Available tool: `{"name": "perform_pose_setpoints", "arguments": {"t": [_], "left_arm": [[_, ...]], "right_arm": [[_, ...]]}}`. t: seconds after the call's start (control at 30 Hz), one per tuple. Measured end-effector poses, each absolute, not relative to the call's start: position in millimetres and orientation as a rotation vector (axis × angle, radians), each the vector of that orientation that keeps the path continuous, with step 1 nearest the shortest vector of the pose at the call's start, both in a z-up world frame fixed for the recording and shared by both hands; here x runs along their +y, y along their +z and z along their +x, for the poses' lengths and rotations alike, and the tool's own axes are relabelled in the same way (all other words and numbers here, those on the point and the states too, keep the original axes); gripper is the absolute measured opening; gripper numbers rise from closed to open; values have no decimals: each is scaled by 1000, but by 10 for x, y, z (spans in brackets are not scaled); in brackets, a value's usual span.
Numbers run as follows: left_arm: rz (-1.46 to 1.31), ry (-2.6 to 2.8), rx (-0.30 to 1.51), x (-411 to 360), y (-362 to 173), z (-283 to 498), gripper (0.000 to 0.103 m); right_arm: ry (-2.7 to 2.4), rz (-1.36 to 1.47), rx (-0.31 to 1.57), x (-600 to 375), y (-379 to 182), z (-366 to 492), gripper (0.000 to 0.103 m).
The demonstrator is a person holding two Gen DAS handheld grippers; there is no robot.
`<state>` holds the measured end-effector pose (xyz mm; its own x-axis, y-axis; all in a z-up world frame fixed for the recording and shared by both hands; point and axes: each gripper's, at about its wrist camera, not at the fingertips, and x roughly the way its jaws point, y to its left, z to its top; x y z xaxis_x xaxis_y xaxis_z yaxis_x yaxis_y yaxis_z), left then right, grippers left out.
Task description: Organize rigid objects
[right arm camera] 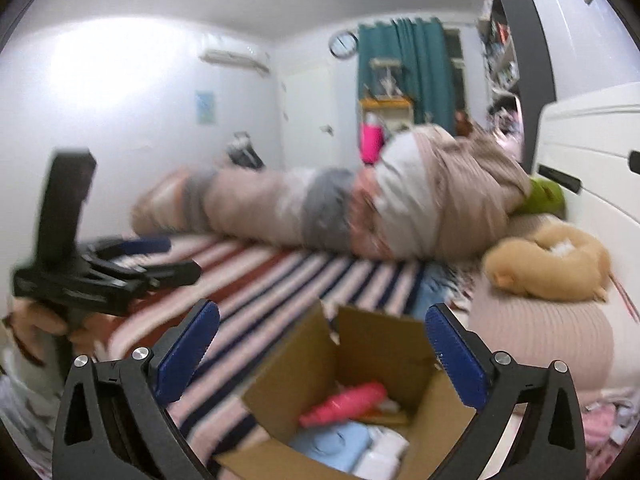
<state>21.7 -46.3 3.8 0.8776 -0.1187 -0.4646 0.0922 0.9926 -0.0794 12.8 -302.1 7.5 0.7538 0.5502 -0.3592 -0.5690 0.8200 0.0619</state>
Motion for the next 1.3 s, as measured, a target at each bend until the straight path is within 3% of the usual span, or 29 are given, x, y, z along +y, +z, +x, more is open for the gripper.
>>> {"name": "perform_pose_setpoints", "arguments": {"t": [1.3], "left_arm": [[-23,40,424,-294,48,-4,102]], "right_arm": [[635,-100,366,-2796,77,-10,103]]}}
